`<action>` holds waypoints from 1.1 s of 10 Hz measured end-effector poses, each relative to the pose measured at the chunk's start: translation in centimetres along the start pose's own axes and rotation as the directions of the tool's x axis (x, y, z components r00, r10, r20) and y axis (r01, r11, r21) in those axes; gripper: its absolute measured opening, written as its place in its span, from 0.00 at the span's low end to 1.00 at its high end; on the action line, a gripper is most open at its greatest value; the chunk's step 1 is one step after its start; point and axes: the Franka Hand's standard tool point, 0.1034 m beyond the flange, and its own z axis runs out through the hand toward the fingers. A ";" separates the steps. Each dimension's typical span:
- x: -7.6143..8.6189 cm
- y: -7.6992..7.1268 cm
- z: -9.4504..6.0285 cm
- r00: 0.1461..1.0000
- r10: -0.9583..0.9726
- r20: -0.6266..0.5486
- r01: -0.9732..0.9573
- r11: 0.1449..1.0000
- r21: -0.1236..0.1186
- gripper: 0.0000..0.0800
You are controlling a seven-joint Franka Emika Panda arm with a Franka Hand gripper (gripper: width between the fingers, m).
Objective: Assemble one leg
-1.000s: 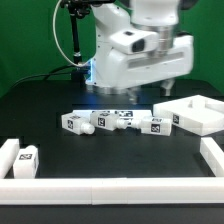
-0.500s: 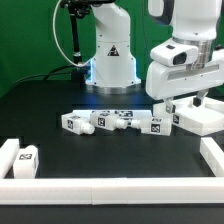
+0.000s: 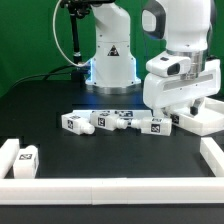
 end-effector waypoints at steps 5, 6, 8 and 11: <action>0.1 0.1 0.0 1.000 -0.006 -0.009 0.006 1.000 -0.001 0.23; 0.0 0.4 0.0 1.000 -0.023 -0.003 0.023 1.000 -0.002 0.23; -1.3 4.3 -2.8 0.997 -0.029 0.067 0.029 1.000 -0.003 0.07; -2.2 8.0 -9.5 0.985 0.065 0.158 -0.073 0.996 0.044 0.07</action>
Offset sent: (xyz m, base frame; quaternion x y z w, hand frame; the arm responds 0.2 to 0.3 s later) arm 0.0000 0.0000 0.0000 0.0000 0.0000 0.0000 1.0000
